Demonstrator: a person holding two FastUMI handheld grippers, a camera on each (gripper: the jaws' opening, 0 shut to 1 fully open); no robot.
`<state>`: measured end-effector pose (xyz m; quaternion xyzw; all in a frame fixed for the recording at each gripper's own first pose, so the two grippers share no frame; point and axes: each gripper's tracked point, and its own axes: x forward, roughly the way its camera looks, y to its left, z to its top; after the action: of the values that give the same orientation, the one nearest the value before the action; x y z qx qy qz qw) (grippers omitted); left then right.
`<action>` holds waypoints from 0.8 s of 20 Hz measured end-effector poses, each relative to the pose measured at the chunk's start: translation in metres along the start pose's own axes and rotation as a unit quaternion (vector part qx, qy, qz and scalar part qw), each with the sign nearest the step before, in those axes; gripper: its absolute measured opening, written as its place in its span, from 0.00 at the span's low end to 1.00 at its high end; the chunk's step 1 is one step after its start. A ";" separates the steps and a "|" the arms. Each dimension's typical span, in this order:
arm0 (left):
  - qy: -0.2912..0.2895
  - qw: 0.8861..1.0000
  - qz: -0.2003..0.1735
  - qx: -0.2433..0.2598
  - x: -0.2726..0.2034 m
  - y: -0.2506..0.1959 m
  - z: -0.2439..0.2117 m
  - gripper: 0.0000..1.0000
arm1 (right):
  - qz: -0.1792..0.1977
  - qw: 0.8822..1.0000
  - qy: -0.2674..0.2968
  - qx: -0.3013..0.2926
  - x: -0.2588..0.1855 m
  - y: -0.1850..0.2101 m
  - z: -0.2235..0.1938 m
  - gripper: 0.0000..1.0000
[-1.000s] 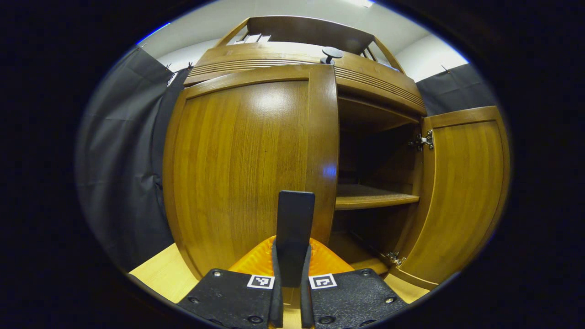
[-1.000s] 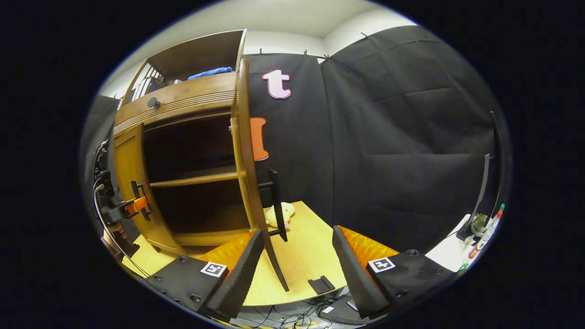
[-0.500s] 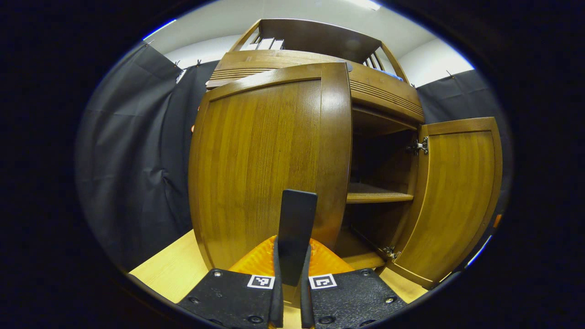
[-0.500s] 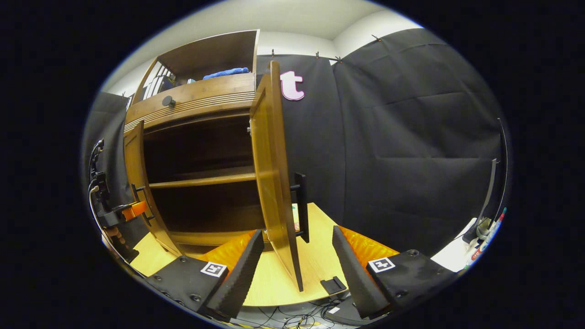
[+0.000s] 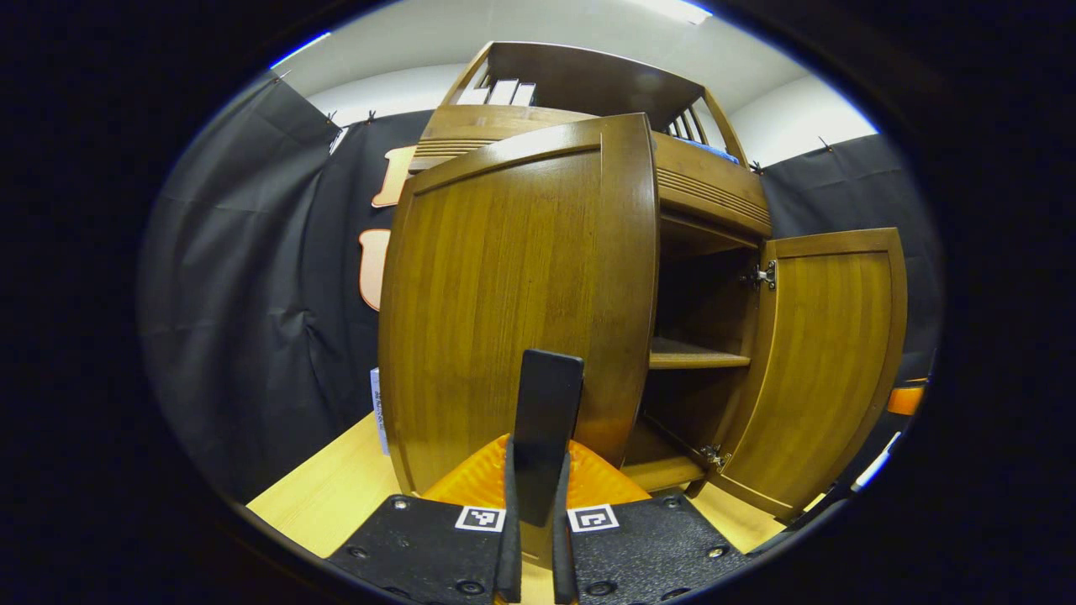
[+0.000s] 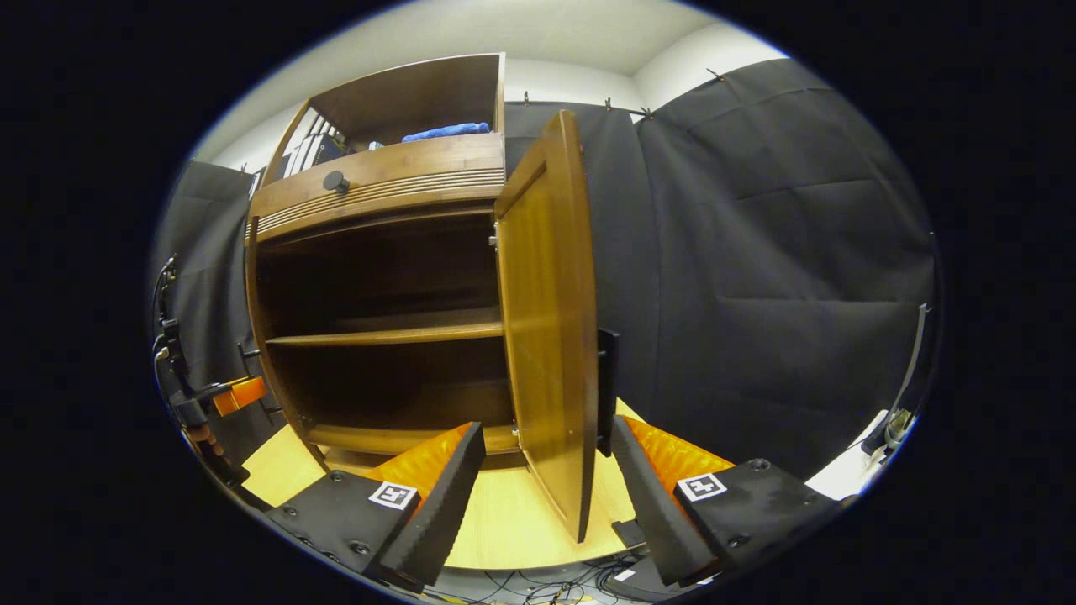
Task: Open the right door of the double-door shoe cabinet with the right hand, and open the left door with the left hand.
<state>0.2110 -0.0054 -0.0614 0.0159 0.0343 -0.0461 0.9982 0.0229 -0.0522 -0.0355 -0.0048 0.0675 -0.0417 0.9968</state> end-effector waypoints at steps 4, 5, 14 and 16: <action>-0.005 1.000 0.000 0.002 -0.003 0.004 0.001 0.12 | 0.021 1.000 -0.001 -0.009 0.009 0.029 0.002 0.97; -0.005 1.000 0.001 0.002 -0.003 0.006 0.001 0.12 | 0.025 1.000 0.000 -0.009 0.011 0.037 0.002 1.00; -0.013 1.000 0.001 -0.018 -0.008 0.012 0.006 0.11 | 0.063 0.998 0.003 -0.018 0.010 0.112 -0.004 0.89; -0.013 1.000 -0.002 -0.011 -0.010 0.016 0.004 0.10 | 0.072 0.997 0.003 -0.026 0.011 0.127 -0.006 0.89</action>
<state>0.2026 0.0111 -0.0566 0.0040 0.0223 -0.0479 0.9986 0.0437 0.0730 -0.0447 -0.0255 0.0720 0.0317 0.9966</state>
